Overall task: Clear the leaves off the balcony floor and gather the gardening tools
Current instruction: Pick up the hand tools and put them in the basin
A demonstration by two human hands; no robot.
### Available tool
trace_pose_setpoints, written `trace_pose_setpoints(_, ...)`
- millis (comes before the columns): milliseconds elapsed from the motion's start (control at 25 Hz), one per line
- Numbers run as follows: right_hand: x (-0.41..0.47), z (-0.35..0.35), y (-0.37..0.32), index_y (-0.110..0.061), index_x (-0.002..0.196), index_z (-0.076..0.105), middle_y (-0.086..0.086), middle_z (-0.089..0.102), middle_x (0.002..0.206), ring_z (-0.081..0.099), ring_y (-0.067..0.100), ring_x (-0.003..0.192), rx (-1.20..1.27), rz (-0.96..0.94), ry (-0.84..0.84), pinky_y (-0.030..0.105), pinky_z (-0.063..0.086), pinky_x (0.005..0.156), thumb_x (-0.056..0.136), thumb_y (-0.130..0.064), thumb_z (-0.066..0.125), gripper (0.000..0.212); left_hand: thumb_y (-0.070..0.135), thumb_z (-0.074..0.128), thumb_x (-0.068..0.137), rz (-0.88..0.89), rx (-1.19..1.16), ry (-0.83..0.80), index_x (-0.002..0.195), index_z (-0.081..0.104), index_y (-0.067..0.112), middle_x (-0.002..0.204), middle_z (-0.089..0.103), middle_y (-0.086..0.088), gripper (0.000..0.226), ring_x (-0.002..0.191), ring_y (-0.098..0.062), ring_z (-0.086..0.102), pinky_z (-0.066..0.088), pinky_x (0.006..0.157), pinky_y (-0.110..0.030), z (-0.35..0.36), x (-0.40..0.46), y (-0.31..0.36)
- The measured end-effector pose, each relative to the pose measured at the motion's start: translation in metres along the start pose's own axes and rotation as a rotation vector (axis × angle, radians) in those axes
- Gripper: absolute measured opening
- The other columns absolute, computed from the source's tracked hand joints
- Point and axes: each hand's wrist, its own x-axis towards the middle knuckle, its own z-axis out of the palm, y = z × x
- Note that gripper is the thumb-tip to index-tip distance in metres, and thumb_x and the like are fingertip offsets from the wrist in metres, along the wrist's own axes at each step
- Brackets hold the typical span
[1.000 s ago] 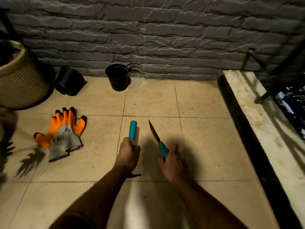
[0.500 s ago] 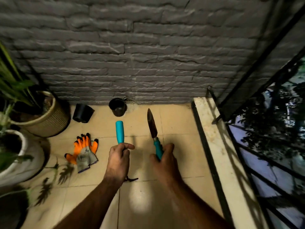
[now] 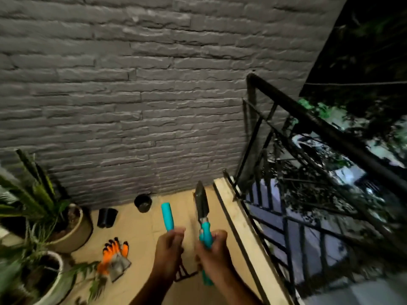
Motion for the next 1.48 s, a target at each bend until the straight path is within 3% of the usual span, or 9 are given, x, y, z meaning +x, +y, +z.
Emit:
trace_pose_setpoints(160, -0.092, -0.019, -0.035, -0.015, 0.108, 0.035, 0.01, 0.058, 0.091, 0.057, 0.016, 0.059, 0.302, -0.052, 0.089, 0.028, 0.051, 0.052, 0.096, -0.006, 0.059, 0.027, -0.001, 0.04, 0.102, 0.099, 0.081, -0.091, 0.105, 0.065, 0.016, 0.082, 0.058, 0.0, 0.03, 0.049, 0.001, 0.051, 0.04, 0.044, -0.012, -0.018, -0.046, 0.061)
trace_pose_setpoints(360, -0.176, -0.062, -0.046, -0.013, 0.108, 0.032, 0.014, 0.057, 0.099, 0.056, 0.016, 0.054, 0.562, -0.055, 0.198, 0.031, 0.05, 0.044, 0.097, 0.002, 0.055, 0.03, -0.004, 0.038, 0.098, 0.152, 0.116, -0.239, 0.098, 0.064, 0.02, 0.077, 0.056, -0.002, 0.036, 0.056, -0.007, 0.054, 0.043, 0.045, -0.022, -0.008, -0.098, 0.109)
trace_pose_setpoints(680, -0.349, -0.145, 0.052, -0.017, 0.11, 0.035, 0.004, 0.067, 0.098, 0.069, 0.013, 0.071, 0.659, -0.047, 0.331, 0.041, 0.059, 0.062, 0.091, 0.002, 0.065, 0.04, -0.007, 0.037, 0.099, 0.178, 0.126, -0.559, 0.101, 0.064, 0.013, 0.082, 0.056, -0.006, 0.034, 0.061, -0.012, 0.051, 0.043, 0.04, -0.018, 0.057, -0.283, 0.096)
trace_pose_setpoints(960, -0.499, -0.177, 0.163, -0.015, 0.105, 0.039, 0.003, 0.063, 0.099, 0.068, 0.013, 0.074, 0.809, 0.02, 0.654, 0.041, 0.06, 0.067, 0.081, 0.006, 0.077, 0.05, -0.005, 0.044, 0.098, 0.18, 0.231, -0.947, 0.103, 0.07, 0.019, 0.087, 0.067, -0.007, 0.035, 0.064, -0.016, 0.059, 0.048, 0.051, -0.024, 0.124, -0.442, 0.039)
trace_pose_setpoints(1120, -0.567, -0.18, 0.21, -0.016, 0.104, 0.039, 0.007, 0.06, 0.101, 0.064, 0.016, 0.071, 0.882, 0.057, 0.96, 0.04, 0.06, 0.063, 0.076, 0.006, 0.081, 0.055, -0.005, 0.044, 0.098, 0.243, 0.309, -1.203, 0.104, 0.069, 0.018, 0.088, 0.066, -0.007, 0.035, 0.069, -0.018, 0.061, 0.052, 0.065, -0.034, 0.16, -0.506, 0.021)
trace_pose_setpoints(1280, -0.633, -0.167, 0.239, -0.01, 0.111, 0.039, 0.006, 0.065, 0.095, 0.064, 0.015, 0.066, 0.984, 0.09, 1.256, 0.04, 0.058, 0.058, 0.074, 0.007, 0.082, 0.06, -0.003, 0.041, 0.102, 0.312, 0.348, -1.481, 0.111, 0.064, 0.012, 0.074, 0.053, -0.009, 0.029, 0.044, 0.0, 0.055, 0.044, 0.041, -0.016, 0.18, -0.574, 0.022)
trace_pose_setpoints(1400, -0.673, -0.148, 0.246, 0.003, 0.123, 0.04, 0.005, 0.066, 0.089, 0.065, 0.013, 0.061, 1.008, 0.118, 1.439, 0.036, 0.058, 0.053, 0.073, 0.006, 0.083, 0.066, 0.001, 0.04, 0.102, 0.353, 0.369, -1.655, 0.111, 0.066, 0.017, 0.074, 0.055, -0.01, 0.032, 0.046, -0.002, 0.056, 0.046, 0.042, -0.019, 0.182, -0.618, 0.021)
trace_pose_setpoints(1480, -0.701, -0.128, 0.246, 0.006, 0.12, 0.044, 0.004, 0.064, 0.079, 0.064, 0.012, 0.054, 1.007, 0.142, 1.563, 0.033, 0.058, 0.05, 0.074, 0.009, 0.081, 0.059, -0.001, 0.04, 0.101, 0.38, 0.379, -1.761, 0.11, 0.066, 0.017, 0.076, 0.057, -0.007, 0.033, 0.051, -0.005, 0.058, 0.048, 0.044, -0.02, 0.175, -0.648, 0.016)
